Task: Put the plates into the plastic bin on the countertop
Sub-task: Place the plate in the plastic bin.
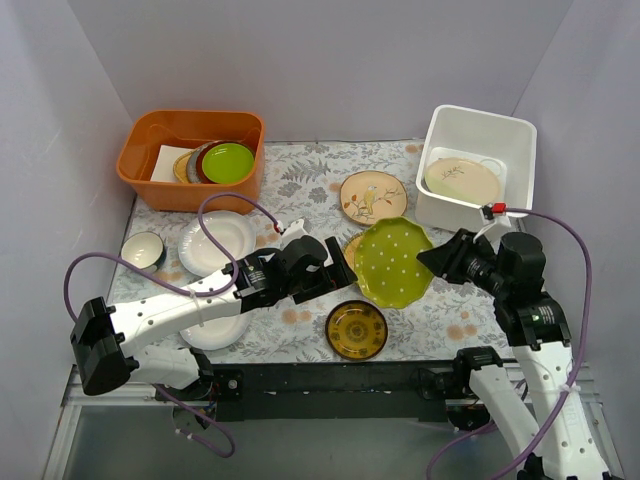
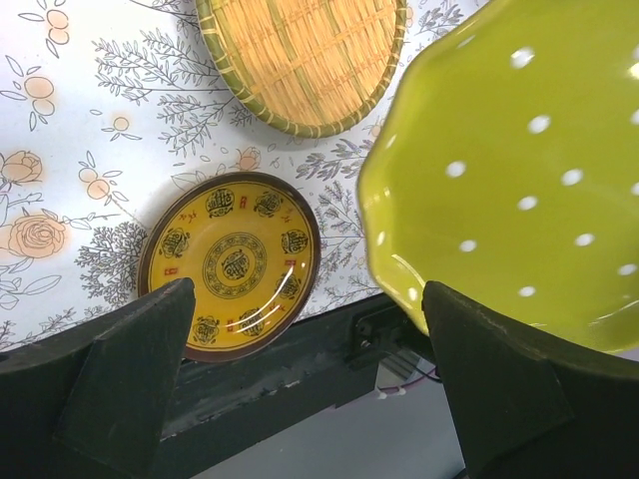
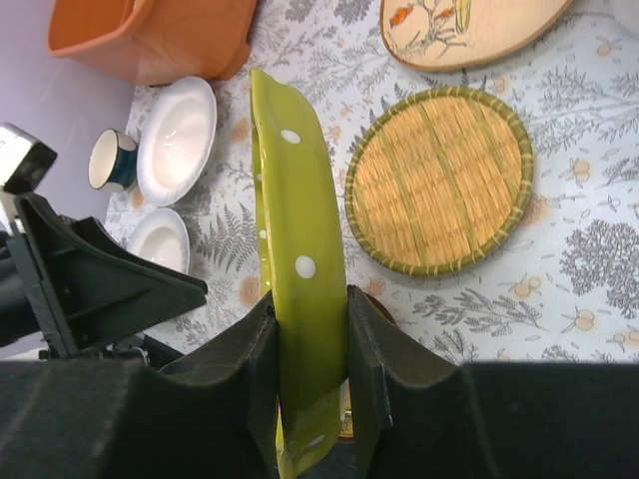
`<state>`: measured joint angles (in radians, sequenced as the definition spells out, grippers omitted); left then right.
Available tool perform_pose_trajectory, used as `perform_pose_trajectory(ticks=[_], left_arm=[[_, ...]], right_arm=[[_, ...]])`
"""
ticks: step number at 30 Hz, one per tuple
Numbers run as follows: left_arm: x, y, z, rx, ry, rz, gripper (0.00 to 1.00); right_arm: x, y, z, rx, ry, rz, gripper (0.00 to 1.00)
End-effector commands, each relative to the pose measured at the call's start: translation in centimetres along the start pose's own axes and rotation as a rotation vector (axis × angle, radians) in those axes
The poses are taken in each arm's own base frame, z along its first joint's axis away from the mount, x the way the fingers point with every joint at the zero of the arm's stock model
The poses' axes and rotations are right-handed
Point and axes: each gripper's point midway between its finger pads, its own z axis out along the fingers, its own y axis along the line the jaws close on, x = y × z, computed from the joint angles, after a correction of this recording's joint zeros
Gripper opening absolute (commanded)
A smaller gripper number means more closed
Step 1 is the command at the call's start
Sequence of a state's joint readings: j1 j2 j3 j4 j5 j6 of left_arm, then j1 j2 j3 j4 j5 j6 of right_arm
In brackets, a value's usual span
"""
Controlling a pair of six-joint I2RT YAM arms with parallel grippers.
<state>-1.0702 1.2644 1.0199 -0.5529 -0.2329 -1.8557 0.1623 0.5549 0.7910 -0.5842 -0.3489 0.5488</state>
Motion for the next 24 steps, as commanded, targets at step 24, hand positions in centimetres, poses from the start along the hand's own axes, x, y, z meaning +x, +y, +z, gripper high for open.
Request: perform_pose_trajectory(ticks=[24], left_arm=[[0.3, 2.1, 1.7, -0.073, 0.004, 0.058, 0.98]], right_arm=[[-20.6, 2.9, 3.3, -0.018, -0.320, -0.178, 0.08]])
